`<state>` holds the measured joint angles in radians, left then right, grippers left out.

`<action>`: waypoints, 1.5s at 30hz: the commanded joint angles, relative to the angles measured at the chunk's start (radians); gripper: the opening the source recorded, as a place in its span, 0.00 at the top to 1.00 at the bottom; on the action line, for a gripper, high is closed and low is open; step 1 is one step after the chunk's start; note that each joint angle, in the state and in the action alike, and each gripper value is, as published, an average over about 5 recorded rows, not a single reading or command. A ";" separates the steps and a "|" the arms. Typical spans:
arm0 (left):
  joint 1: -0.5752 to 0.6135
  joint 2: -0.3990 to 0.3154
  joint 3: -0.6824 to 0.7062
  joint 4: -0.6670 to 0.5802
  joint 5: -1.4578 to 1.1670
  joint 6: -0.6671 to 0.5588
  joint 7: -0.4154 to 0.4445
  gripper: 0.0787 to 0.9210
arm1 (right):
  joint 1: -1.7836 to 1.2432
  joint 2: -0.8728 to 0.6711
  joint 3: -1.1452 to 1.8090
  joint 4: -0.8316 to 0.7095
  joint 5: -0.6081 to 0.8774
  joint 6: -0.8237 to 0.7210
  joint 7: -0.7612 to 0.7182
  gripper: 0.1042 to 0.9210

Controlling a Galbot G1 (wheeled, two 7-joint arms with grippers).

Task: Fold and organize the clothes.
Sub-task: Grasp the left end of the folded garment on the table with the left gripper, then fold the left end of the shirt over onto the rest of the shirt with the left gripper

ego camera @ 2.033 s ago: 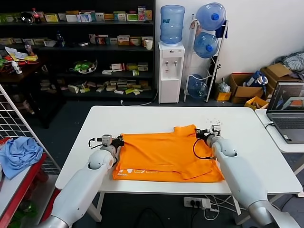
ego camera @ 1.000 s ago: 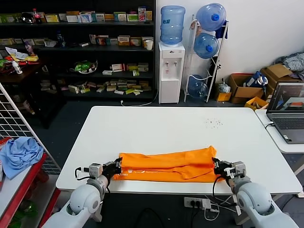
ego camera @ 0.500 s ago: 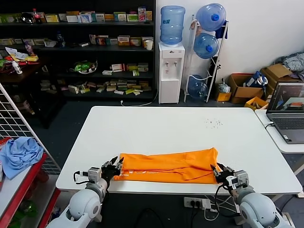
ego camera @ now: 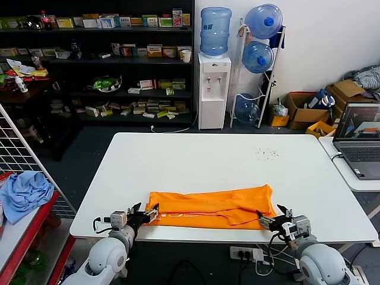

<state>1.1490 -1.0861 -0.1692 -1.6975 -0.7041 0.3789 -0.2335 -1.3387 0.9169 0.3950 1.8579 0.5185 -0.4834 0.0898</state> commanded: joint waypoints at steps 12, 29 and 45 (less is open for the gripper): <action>0.000 0.000 0.024 -0.001 -0.041 0.049 0.014 0.64 | 0.006 0.000 -0.002 0.005 0.007 0.000 0.008 0.12; -0.017 0.153 -0.095 -0.029 -0.066 0.047 -0.021 0.95 | 0.018 0.021 0.009 0.030 -0.015 0.054 0.050 0.12; -0.067 0.401 -0.174 0.067 -0.001 -0.006 -0.054 0.95 | -0.009 0.056 0.043 0.018 -0.135 0.248 0.057 0.12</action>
<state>1.0929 -0.8023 -0.3106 -1.6191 -0.7136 0.3843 -0.2675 -1.3430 0.9669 0.4305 1.8798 0.4226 -0.3212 0.1440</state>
